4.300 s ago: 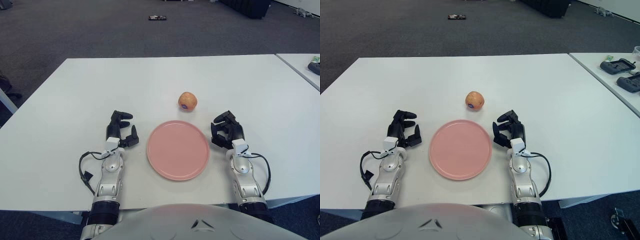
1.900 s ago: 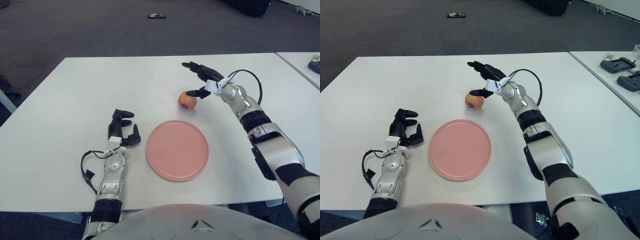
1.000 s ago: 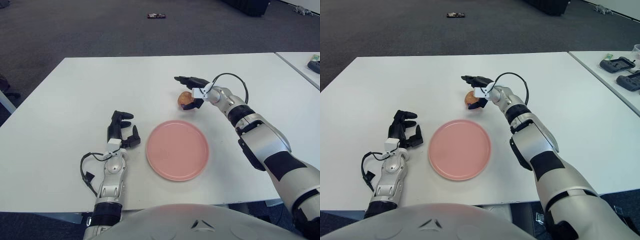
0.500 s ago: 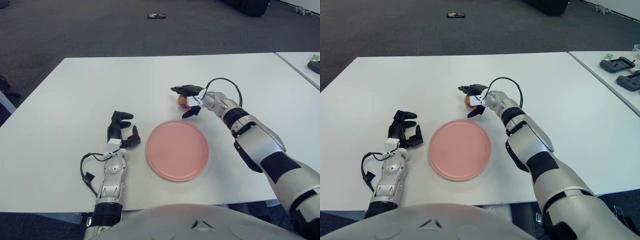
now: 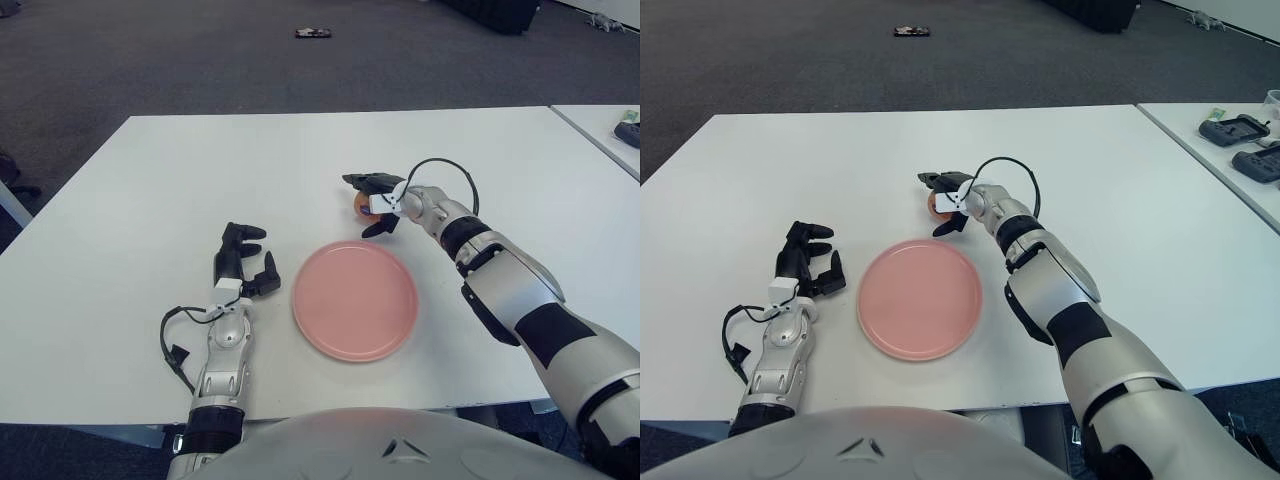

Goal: Put the apple into the plate.

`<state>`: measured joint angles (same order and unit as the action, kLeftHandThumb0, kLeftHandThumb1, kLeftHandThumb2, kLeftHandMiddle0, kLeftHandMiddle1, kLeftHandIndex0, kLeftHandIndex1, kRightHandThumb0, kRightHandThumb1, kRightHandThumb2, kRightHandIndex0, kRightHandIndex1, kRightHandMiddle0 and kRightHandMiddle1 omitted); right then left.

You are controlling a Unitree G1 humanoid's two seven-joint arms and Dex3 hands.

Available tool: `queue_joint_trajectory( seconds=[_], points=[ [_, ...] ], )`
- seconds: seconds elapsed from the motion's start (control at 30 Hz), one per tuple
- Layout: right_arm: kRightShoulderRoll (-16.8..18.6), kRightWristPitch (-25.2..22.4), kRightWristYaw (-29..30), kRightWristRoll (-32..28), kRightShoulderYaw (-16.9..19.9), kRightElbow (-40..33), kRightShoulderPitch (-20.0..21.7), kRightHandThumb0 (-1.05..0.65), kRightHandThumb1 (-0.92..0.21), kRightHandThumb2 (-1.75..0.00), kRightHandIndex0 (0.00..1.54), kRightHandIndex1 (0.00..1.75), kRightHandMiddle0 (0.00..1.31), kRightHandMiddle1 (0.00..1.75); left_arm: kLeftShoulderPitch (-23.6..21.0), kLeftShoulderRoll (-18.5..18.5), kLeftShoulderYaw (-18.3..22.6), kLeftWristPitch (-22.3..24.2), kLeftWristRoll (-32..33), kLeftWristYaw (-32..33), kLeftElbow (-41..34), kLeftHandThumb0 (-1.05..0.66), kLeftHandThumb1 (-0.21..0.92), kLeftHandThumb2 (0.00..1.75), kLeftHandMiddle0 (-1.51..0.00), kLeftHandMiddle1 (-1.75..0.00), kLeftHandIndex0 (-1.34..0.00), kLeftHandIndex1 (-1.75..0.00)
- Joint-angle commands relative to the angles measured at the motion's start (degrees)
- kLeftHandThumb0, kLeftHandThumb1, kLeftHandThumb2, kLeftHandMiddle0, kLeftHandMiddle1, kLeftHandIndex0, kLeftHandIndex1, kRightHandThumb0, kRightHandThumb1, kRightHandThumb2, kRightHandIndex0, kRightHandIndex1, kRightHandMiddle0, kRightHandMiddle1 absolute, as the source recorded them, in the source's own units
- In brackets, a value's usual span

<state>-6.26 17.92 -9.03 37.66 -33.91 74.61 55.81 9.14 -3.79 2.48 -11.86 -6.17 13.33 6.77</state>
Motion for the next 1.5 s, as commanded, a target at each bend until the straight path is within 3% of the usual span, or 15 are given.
queue_joint_trajectory(
  seconds=[0.0, 0.2, 0.33, 0.43, 0.63, 0.7, 0.87, 0.97, 1.07, 1.13, 1.27, 1.47],
  points=[
    [0.95, -2.82, -2.73, -0.41, 0.50, 2.47, -2.59, -0.91, -0.36, -0.93, 0.00, 0.00, 0.00, 0.00, 1.45, 0.18, 0.38, 1.30, -0.04, 0.04, 1.02, -0.01, 0.28, 1.37, -0.68, -1.70, -0.38, -1.75],
    [1.24, -3.76, -5.65, -2.78, 3.20, 3.03, -2.80, -0.93, -0.46, -0.88, 0.00, 0.00, 0.00, 0.00, 1.64, 0.23, 0.46, 0.79, -0.04, 0.09, 0.98, -0.01, 0.28, 1.36, -0.69, -1.68, -0.39, -1.75],
    [0.52, -2.88, -6.43, -4.11, 4.98, 3.20, -3.14, -0.89, -0.49, -0.91, 0.02, 0.02, 0.00, 0.25, 1.72, 0.28, 0.55, 0.50, -0.04, 0.14, 1.01, -0.01, 0.27, 1.38, -0.70, -1.68, -0.40, -1.75],
    [0.43, -2.40, -6.60, -4.99, 6.28, 3.27, -3.49, -0.84, -0.49, -0.92, 0.00, 0.30, 0.00, 0.54, 1.71, 0.39, 0.63, 0.22, -0.06, 0.14, 1.16, -0.01, 0.26, 1.39, -0.70, -1.69, -0.40, -1.75],
    [0.73, -1.58, -8.30, -8.71, 10.27, 3.20, -4.15, -0.76, -0.44, -0.99, 0.00, 0.79, 0.00, 0.93, 1.76, 0.52, 0.72, -0.07, -0.14, 0.18, 1.19, -0.01, 0.25, 1.40, -0.70, -1.70, -0.40, -1.75],
    [0.85, -1.40, -8.83, -10.09, 11.70, 3.15, -4.36, -0.71, -0.38, -1.09, 0.00, 1.17, 0.00, 1.14, 1.78, 0.58, 0.73, -0.05, -0.12, 0.07, 1.16, -0.01, 0.25, 1.41, -0.70, -1.70, -0.41, -1.75],
    [0.85, 0.02, -7.89, -11.35, 13.30, 2.93, -4.82, -0.60, -0.29, -1.24, 0.04, 1.50, 0.00, 1.48, 1.78, 0.71, 0.80, 0.01, -0.12, -0.04, 1.08, -0.01, 0.24, 1.41, -0.71, -1.69, -0.41, -1.75],
    [0.68, 1.51, -5.92, -11.06, 13.27, 2.74, -5.03, -0.51, -0.25, -1.33, 0.21, 1.65, 0.05, 1.66, 1.75, 0.79, 0.87, 0.17, 0.10, -0.28, 0.99, -0.01, 0.24, 1.41, -0.71, -1.69, -0.41, -1.75],
    [0.64, 2.41, -4.23, -10.64, 13.17, 2.65, -5.12, -0.17, -0.31, -1.26, 0.54, 1.56, 0.27, 1.72, 1.71, 0.87, 0.95, 0.23, 0.35, -0.52, 1.00, -0.01, 0.24, 1.42, -0.71, -1.71, -0.42, -1.75],
    [0.62, 2.72, -3.31, -10.47, 13.08, 2.61, -5.06, -0.09, -0.28, -1.29, 0.65, 1.54, 0.36, 1.73, 1.65, 0.92, 1.02, 0.17, 0.55, -0.70, 1.13, -0.01, 0.24, 1.43, -0.70, -1.72, -0.42, -1.75],
    [0.55, 3.27, -1.30, -9.84, 12.58, 2.34, -4.58, -0.02, -0.15, -1.43, 0.81, 1.50, 0.50, 1.74, 1.55, 0.79, 1.19, 0.13, 1.01, -0.94, 1.29, -0.01, 0.24, 1.43, -0.70, -1.72, -0.42, -1.75],
    [0.73, 3.26, -1.32, -10.90, 13.39, 2.13, -4.36, 0.00, -0.05, -1.54, 0.89, 1.50, 0.60, 1.75, 1.59, 0.56, 1.21, -0.28, 1.61, -1.12, 1.21, -0.01, 0.25, 1.39, -0.72, -1.67, -0.41, -1.75]
  ],
)
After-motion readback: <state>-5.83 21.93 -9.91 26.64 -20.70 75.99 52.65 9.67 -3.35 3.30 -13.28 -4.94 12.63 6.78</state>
